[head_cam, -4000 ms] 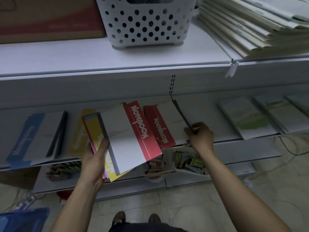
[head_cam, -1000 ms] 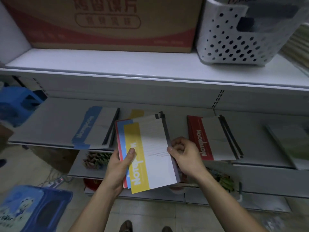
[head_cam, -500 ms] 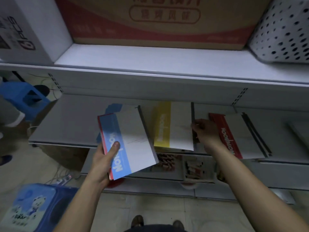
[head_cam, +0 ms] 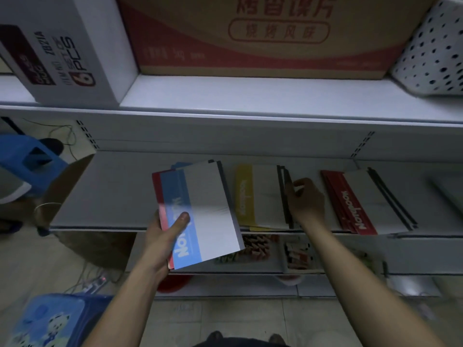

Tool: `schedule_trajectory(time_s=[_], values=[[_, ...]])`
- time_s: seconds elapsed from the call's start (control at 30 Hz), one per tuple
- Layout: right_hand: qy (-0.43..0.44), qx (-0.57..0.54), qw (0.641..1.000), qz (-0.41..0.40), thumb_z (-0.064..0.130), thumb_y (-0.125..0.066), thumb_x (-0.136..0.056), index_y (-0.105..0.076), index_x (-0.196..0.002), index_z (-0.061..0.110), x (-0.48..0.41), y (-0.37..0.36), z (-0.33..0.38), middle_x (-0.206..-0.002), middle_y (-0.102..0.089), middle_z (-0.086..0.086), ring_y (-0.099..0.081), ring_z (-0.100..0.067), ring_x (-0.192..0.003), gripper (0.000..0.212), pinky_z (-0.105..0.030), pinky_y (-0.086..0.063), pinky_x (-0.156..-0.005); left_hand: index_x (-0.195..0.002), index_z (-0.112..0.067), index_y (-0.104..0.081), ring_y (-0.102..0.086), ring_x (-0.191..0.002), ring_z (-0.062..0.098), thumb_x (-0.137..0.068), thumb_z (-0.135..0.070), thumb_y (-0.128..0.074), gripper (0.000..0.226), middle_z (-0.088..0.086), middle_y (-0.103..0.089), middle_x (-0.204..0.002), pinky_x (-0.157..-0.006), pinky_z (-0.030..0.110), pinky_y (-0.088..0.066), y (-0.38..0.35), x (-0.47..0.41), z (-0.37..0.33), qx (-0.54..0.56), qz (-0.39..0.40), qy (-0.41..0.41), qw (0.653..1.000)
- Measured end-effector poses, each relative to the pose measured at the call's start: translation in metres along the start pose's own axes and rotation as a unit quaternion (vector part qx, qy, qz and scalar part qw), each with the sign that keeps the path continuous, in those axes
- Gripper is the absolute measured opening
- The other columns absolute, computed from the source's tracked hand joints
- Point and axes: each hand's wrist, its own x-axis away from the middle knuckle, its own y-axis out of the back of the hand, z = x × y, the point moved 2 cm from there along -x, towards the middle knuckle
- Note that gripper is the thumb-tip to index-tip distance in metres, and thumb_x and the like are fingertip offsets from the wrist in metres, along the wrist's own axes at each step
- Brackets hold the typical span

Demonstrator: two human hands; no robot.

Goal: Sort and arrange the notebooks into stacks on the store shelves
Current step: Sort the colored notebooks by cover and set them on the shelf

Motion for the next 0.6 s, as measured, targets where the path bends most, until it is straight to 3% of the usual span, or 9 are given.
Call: schedule_trajectory(time_s=[0.1,0.17,0.3,0.4,0.47,0.53,0.6], values=[[0.042,-0.132,0.982,0.125,0.04,-0.056,-0.1,-0.065,-0.104,0.021,0.047,-0.019,0.032,-0.09,-0.066,0.006,-0.062,-0.011,-0.08,0.022,-0.024,-0.041,-0.07,-0.122,-0.019,-0.063,-0.077,-0.096,0.029,-0.087,-0.015,-0.075,0.038,0.007,-0.079,-0.109,-0.076,0.04,-0.064,-0.005,0.004,0.002,-0.004,0.007,0.008,1.0],[0.069,-0.189,0.957,0.208,0.034,-0.06,-0.099,-0.065,-0.101,0.025,0.081,-0.035,0.05,-0.091,-0.068,0.01,-0.064,-0.004,-0.082,0.011,-0.021,-0.045,-0.069,-0.126,-0.014,-0.062,-0.076,-0.098,0.032,-0.086,-0.014,-0.076,0.042,0.011,-0.078,-0.112,-0.08,0.044,-0.063,-0.007,0.01,0.004,0.001,0.014,0.014,1.0],[0.099,-0.235,0.954,0.156,0.019,-0.066,-0.094,-0.065,-0.091,0.019,0.105,-0.043,0.059,-0.081,-0.07,0.002,-0.064,-0.007,-0.074,0.004,-0.016,-0.046,-0.061,-0.124,-0.013,-0.063,-0.076,-0.099,0.034,-0.07,-0.035,-0.093,0.065,0.013,-0.077,-0.114,-0.077,0.045,-0.064,-0.001,0.023,0.005,0.02,0.003,0.009,1.0],[0.077,-0.226,0.952,0.192,0.021,-0.069,-0.092,-0.065,-0.089,0.022,0.101,-0.046,0.052,-0.08,-0.073,0.003,-0.069,-0.012,-0.075,0.005,-0.029,-0.053,-0.065,-0.115,-0.014,-0.065,-0.077,-0.09,0.029,-0.087,-0.021,-0.072,0.029,0.012,-0.078,-0.108,-0.071,0.041,-0.065,0.007,0.032,0.008,0.034,-0.031,0.005,0.999],[0.063,-0.227,0.951,0.2,0.022,-0.068,-0.092,-0.066,-0.09,0.02,0.099,-0.048,0.046,-0.081,-0.074,0.001,-0.071,-0.017,-0.077,0.004,-0.034,-0.055,-0.067,-0.114,-0.012,-0.065,-0.077,-0.081,0.025,-0.093,-0.017,-0.066,0.022,0.013,-0.078,-0.106,-0.065,0.037,-0.064,0.014,0.038,0.009,0.037,-0.058,0.002,0.998],[0.046,-0.246,0.947,0.202,0.021,-0.067,-0.094,-0.066,-0.092,0.019,0.097,-0.048,0.044,-0.084,-0.075,-0.001,-0.071,-0.019,-0.08,0.003,-0.032,-0.055,-0.067,-0.115,-0.012,-0.064,-0.077,-0.076,0.022,-0.095,-0.017,-0.064,0.021,0.013,-0.078,-0.103,-0.064,0.036,-0.064,0.023,0.044,0.006,0.029,-0.081,-0.007,0.996],[0.044,-0.264,0.946,0.184,0.016,-0.067,-0.094,-0.065,-0.091,0.02,0.089,-0.045,0.046,-0.086,-0.073,0.001,-0.07,-0.015,-0.082,0.006,-0.021,-0.053,-0.066,-0.114,-0.016,-0.065,-0.076,-0.074,0.022,-0.095,-0.019,-0.065,0.019,0.013,-0.078,-0.102,-0.067,0.037,-0.064,0.037,0.046,0.002,0.021,-0.104,-0.019,0.994]])
